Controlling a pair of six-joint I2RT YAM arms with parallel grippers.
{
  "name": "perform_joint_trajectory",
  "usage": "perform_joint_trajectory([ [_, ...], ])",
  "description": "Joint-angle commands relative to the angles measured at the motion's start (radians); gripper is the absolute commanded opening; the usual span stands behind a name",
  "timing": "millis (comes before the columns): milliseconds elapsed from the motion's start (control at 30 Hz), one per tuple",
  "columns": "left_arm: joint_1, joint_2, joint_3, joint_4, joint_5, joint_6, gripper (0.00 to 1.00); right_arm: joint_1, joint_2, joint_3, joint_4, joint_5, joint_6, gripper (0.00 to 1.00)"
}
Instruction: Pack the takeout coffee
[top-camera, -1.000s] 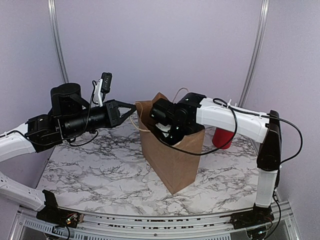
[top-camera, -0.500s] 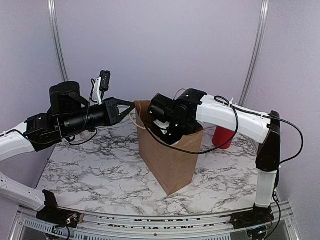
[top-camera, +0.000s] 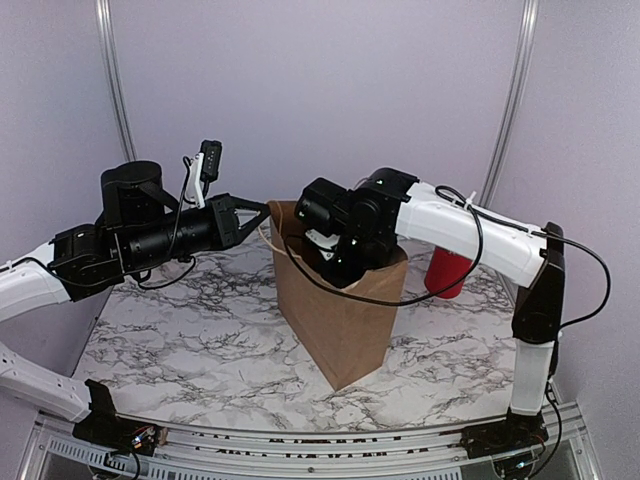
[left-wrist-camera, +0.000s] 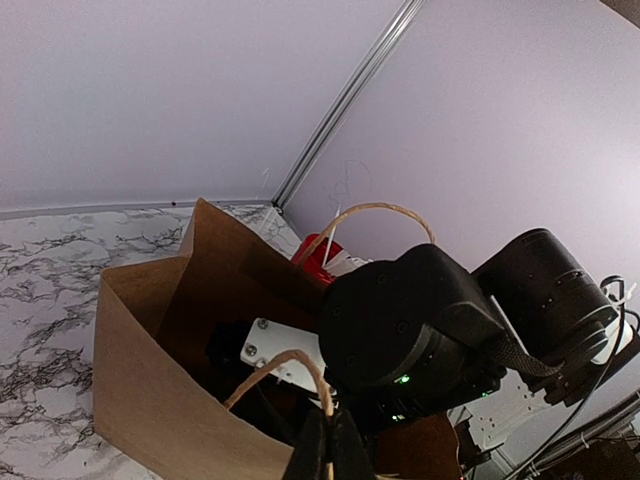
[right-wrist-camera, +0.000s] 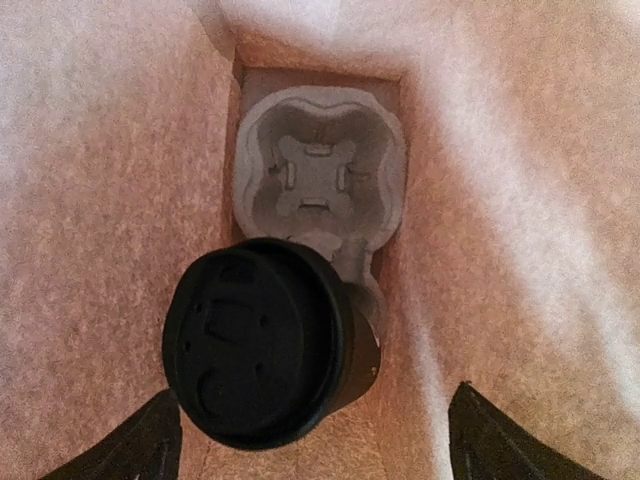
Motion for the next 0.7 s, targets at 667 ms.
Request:
perform_joint_trajectory([
  [667,0.004,0.019,0.046,-0.053,-0.113,-0.011,0.0,0.012,-0.007,0.199,-0.017,0.064,0.017,0.92],
])
